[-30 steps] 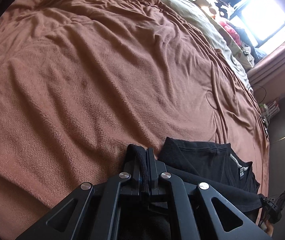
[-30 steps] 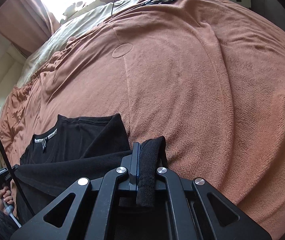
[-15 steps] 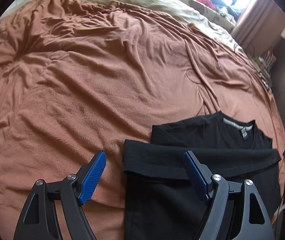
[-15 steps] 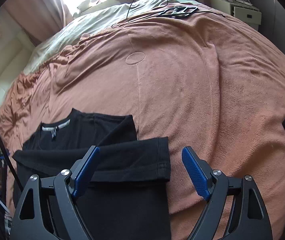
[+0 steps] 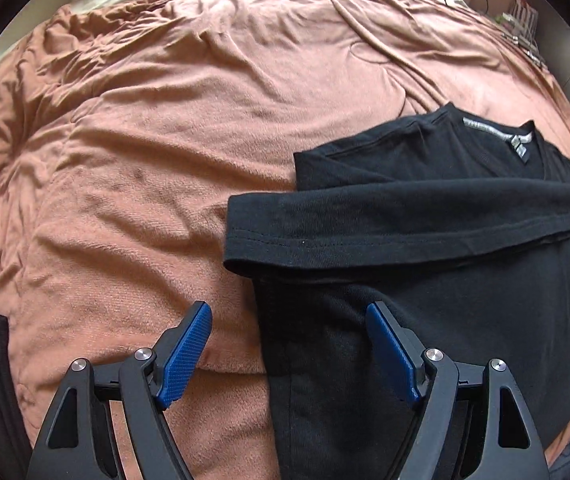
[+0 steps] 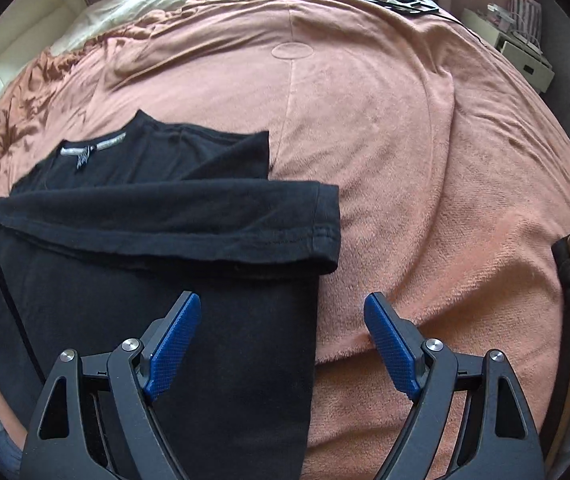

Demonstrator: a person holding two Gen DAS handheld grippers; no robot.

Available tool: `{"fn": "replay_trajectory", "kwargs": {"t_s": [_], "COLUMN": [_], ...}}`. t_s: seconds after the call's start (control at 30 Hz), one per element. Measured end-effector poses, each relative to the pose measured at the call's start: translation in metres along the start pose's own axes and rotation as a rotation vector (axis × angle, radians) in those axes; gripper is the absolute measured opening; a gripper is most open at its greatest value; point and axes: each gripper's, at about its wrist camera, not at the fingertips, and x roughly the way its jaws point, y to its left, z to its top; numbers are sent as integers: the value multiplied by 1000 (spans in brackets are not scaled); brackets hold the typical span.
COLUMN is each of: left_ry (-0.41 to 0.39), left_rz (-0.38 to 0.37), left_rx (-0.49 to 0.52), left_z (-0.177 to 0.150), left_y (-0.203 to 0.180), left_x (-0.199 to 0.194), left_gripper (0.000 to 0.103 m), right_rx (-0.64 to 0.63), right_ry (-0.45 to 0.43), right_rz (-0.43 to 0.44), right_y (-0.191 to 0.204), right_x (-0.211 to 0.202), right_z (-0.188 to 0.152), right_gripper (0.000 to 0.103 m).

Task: Fold small clothes

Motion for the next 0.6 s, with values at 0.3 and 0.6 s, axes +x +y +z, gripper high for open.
{"fn": "replay_trajectory", "kwargs": {"t_s": [0.3, 0.6], "left_ry": [-1, -46], "left_rz": [67, 112], "left_rx": [-9, -11], "left_z": [14, 36], "left_y": [8, 14], "left_x": [16, 21], "left_gripper": [93, 94], "right_rx": [-51, -91], "right_ry": [26, 5], "right_rz": [-57, -107], "right_y": [12, 17], "right_x": [23, 40], "right_z": [15, 44], "right_gripper": [83, 83]}}
